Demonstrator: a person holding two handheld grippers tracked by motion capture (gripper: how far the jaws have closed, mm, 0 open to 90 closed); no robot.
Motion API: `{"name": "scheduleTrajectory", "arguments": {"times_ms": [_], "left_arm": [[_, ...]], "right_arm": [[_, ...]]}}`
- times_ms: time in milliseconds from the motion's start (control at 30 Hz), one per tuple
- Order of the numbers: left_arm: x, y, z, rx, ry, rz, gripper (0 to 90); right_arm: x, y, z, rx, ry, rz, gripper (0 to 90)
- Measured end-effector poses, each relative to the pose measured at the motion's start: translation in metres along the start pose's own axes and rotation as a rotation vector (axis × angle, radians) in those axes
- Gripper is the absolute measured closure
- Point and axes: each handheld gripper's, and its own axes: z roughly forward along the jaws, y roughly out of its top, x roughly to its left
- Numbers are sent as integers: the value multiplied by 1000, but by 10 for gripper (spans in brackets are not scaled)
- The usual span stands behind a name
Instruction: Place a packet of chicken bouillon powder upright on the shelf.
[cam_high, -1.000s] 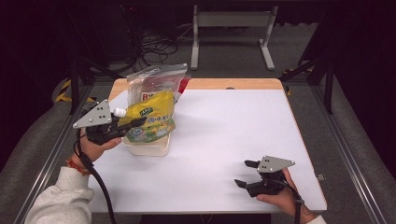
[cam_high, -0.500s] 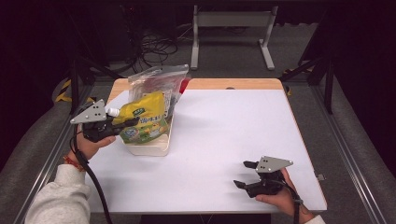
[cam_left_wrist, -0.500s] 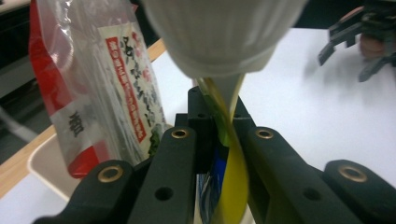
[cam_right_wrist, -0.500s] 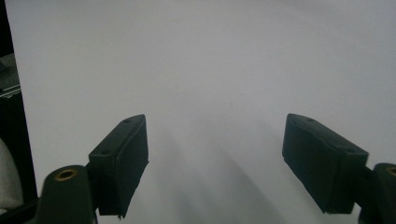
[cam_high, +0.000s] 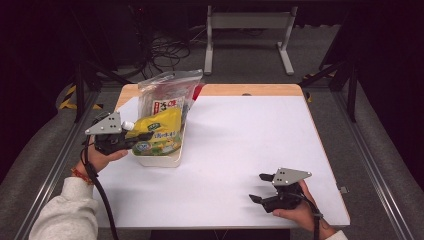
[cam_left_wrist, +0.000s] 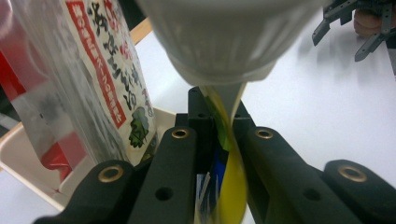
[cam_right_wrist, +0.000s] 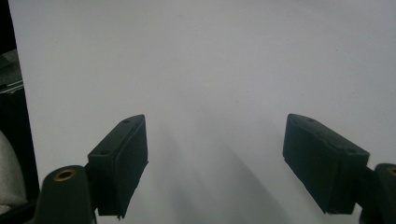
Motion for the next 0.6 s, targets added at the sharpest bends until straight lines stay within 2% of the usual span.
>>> {"name": "scheduleTrajectory", "arguments": {"times_ms": [267, 600], "left_arm": [[0, -9, 8, 24, 23, -16, 862], [-1, -20, 10, 37, 49, -44, 865]], "right_arm": [[0, 0, -1, -7, 2, 2, 217], [1, 1, 0, -8, 7, -3, 217]]}}
